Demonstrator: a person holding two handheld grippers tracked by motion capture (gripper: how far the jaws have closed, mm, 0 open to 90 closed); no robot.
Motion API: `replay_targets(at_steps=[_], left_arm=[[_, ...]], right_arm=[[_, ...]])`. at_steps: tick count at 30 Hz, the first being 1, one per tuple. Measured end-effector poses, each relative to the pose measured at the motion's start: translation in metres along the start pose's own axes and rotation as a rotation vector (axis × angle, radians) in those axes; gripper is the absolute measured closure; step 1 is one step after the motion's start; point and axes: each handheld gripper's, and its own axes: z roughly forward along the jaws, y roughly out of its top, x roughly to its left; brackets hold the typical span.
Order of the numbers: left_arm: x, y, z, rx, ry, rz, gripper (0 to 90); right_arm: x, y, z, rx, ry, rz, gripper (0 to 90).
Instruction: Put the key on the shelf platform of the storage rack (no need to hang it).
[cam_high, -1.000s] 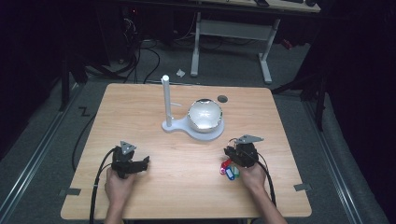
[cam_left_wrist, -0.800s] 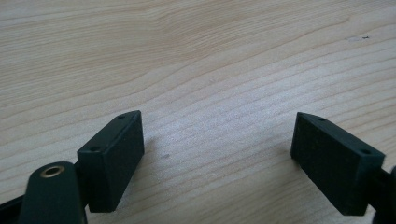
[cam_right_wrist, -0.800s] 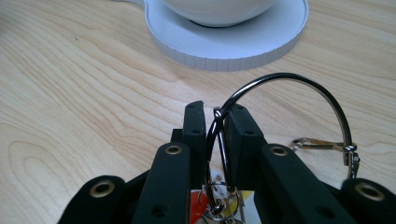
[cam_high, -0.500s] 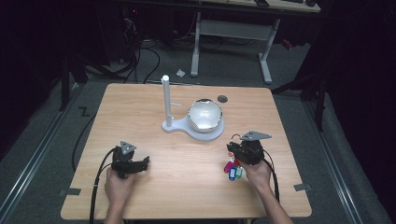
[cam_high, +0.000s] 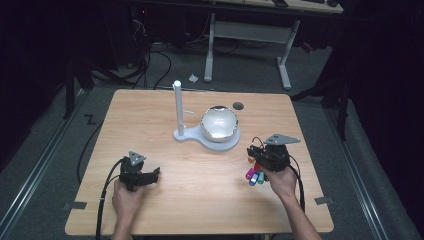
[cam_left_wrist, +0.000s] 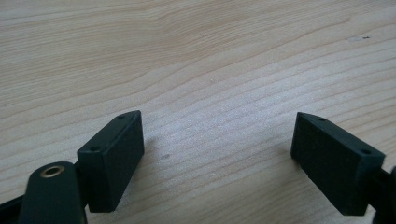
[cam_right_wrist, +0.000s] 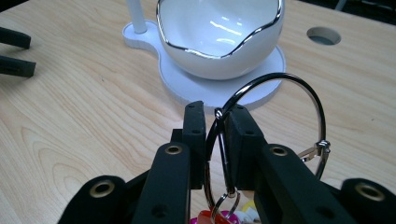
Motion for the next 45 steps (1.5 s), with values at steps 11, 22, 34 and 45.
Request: replay_targets(at_steps=[11,22,34,45], left_arm=[[0.000,0.000,0.000,0.001,0.000,0.000,17.7],[0.000,0.000,0.000,0.000,0.000,0.000,17.8],[0.000,0.000,0.000,0.000,0.000,0.000,17.7],[0.000,0.000,0.000,0.000,-0.001,0.000,17.8]], right_arm=[[-0.003,0.021,-0.019,-0.044,0.008,-0.021,79.7],[0.001,0.049,-0.025,-0.080,0.046,-0.066,79.7],[0.009,0.086,-0.029,-0.121,0.076,-0.133,79.7],[0.011,0.115,-0.028,-0.144,0.118,-0.144,79.7]])
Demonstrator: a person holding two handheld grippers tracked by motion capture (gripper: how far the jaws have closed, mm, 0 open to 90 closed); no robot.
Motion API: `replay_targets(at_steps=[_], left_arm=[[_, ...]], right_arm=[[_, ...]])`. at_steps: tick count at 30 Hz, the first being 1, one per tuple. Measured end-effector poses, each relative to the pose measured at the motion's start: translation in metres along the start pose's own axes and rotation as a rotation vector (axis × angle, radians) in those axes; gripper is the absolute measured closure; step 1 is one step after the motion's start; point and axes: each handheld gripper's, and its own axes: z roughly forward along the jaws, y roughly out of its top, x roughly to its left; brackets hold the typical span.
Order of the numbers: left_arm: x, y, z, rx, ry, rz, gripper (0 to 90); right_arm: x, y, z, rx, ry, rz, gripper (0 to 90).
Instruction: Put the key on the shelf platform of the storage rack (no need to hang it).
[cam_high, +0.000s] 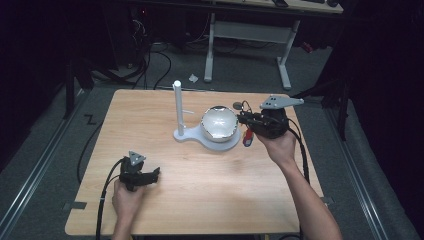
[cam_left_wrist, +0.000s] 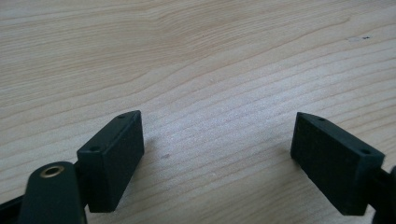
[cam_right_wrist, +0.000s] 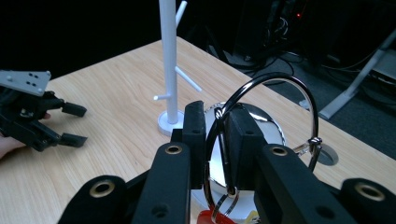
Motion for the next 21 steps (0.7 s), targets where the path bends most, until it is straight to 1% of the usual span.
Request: replay_targets(at_steps=[2,5,8,9,18,21], left_arm=[[0.000,0.000,0.000,0.000,0.000,0.000,17.8],[0.000,0.000,0.000,0.000,0.000,0.000,17.8],[0.000,0.000,0.000,0.000,0.000,0.000,17.8],[0.000,0.000,0.000,0.000,0.000,0.000,17.8],[0.000,0.000,0.000,0.000,-0.001,0.000,17.8],[0.000,0.000,0.000,0.000,0.000,0.000,17.8]], right_arm=[[0.000,0.003,0.001,-0.003,-0.001,-0.009,79.7],[0.000,0.008,0.003,-0.004,0.008,-0.007,79.7],[0.000,0.010,0.005,-0.002,0.007,-0.005,79.7],[-0.001,0.013,0.007,-0.003,0.011,-0.015,79.7],[-0.003,0.026,0.016,-0.015,0.020,-0.008,79.7],[-0.003,0.033,0.023,-0.012,0.021,-0.015,79.6]])
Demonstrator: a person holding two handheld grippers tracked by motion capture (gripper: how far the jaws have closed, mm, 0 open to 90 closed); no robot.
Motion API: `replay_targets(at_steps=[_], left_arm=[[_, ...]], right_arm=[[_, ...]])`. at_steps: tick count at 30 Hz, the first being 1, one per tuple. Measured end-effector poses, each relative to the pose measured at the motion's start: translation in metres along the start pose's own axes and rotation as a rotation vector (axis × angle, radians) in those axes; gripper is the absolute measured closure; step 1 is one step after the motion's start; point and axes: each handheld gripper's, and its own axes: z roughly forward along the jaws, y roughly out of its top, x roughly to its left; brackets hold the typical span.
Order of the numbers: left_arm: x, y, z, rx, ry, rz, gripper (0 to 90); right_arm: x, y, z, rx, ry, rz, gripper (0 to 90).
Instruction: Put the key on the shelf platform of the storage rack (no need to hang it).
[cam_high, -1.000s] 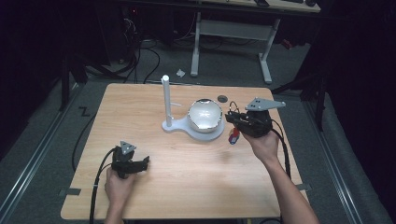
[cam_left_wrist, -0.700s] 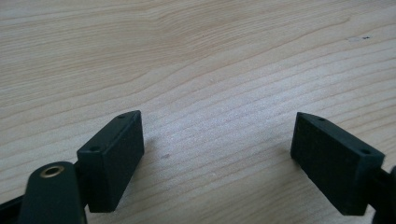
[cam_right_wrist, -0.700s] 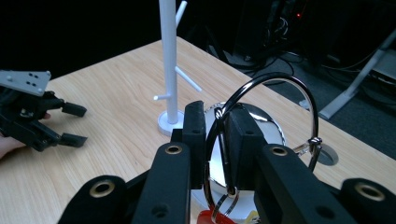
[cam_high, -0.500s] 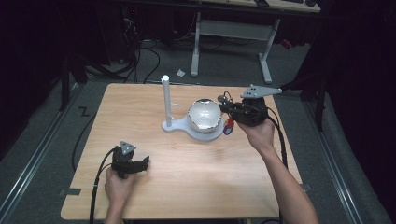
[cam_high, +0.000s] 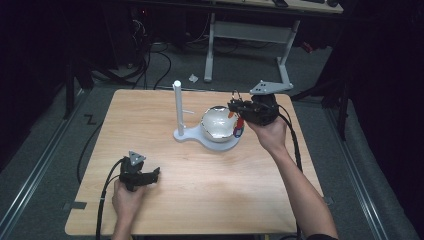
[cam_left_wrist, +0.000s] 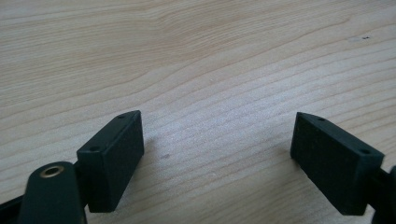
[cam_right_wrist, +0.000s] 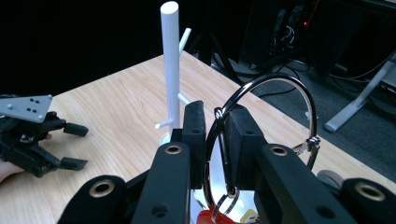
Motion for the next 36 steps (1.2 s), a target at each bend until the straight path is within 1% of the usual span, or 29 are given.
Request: replay_targets(at_steps=[3,5,7,8,12,13,15,19,21,26,28,31,36], left_arm=[[0.000,0.000,0.000,0.000,0.000,0.000,17.8],[0.000,0.000,0.000,-0.001,0.000,-0.001,17.8],[0.000,0.000,0.000,0.001,0.000,0.001,17.8],[0.000,0.000,0.000,0.001,0.000,0.001,17.8],[0.000,0.000,0.000,0.001,0.000,0.001,17.8],[0.000,0.000,0.000,0.001,0.000,0.001,17.8],[0.000,0.000,0.000,0.000,-0.001,0.000,17.8],[0.000,0.000,0.000,0.000,-0.001,0.000,17.9],[0.000,0.000,0.000,0.000,-0.001,-0.001,17.8],[0.000,0.000,0.000,0.000,0.000,0.001,17.9],[0.000,0.000,0.000,0.000,0.000,0.001,17.8],[0.000,0.000,0.000,0.000,-0.001,0.000,17.8],[0.000,0.000,0.000,0.000,0.000,0.001,17.9]], right_arm=[[-0.001,0.003,0.004,-0.002,0.003,0.002,79.6],[-0.003,0.005,0.012,-0.001,0.011,0.010,79.6],[-0.003,0.005,0.015,0.003,0.011,0.009,79.6],[-0.003,0.006,0.020,0.008,0.013,0.004,79.6],[-0.003,0.006,0.027,0.010,0.014,0.008,79.5],[-0.004,0.005,0.031,0.008,0.015,0.020,79.5],[-0.005,0.005,0.035,0.010,0.021,0.027,79.5],[-0.006,0.004,0.042,0.017,0.027,0.023,79.5],[-0.005,0.003,0.049,0.027,0.030,0.018,79.4],[-0.007,0.000,0.057,0.024,0.035,0.033,79.3],[-0.008,-0.004,0.061,0.022,0.029,0.044,79.3],[-0.008,-0.006,0.065,0.024,0.023,0.047,79.2],[-0.008,-0.014,0.075,0.044,0.011,0.049,78.8]])
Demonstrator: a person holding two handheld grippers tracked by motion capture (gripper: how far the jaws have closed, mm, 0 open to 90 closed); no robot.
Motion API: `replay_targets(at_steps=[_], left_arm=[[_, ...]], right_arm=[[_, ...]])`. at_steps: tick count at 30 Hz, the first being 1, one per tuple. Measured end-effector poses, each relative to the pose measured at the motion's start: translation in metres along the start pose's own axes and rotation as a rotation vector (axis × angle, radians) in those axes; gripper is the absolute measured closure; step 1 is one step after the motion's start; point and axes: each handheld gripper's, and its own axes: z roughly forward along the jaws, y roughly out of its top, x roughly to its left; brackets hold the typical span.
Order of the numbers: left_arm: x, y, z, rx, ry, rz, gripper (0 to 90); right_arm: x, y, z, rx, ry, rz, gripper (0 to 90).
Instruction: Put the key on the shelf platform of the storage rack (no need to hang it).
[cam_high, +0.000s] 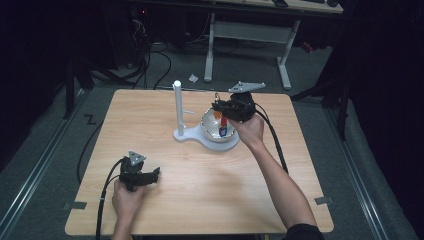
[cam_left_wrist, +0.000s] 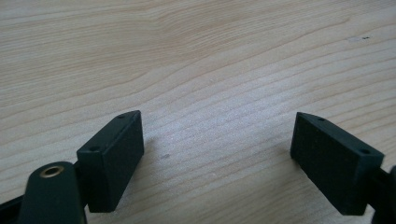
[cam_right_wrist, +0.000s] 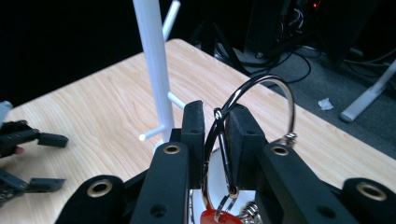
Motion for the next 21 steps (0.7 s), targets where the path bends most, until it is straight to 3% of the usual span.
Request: replay_targets(at_steps=[10,21], left_arm=[[0.000,0.000,0.000,-0.001,0.000,-0.002,17.9],[0.000,0.000,0.000,-0.001,0.000,-0.001,17.8]], right_arm=[[-0.005,-0.017,0.018,0.060,-0.005,0.003,78.5],[-0.005,-0.022,0.023,0.075,0.020,-0.016,78.5]])
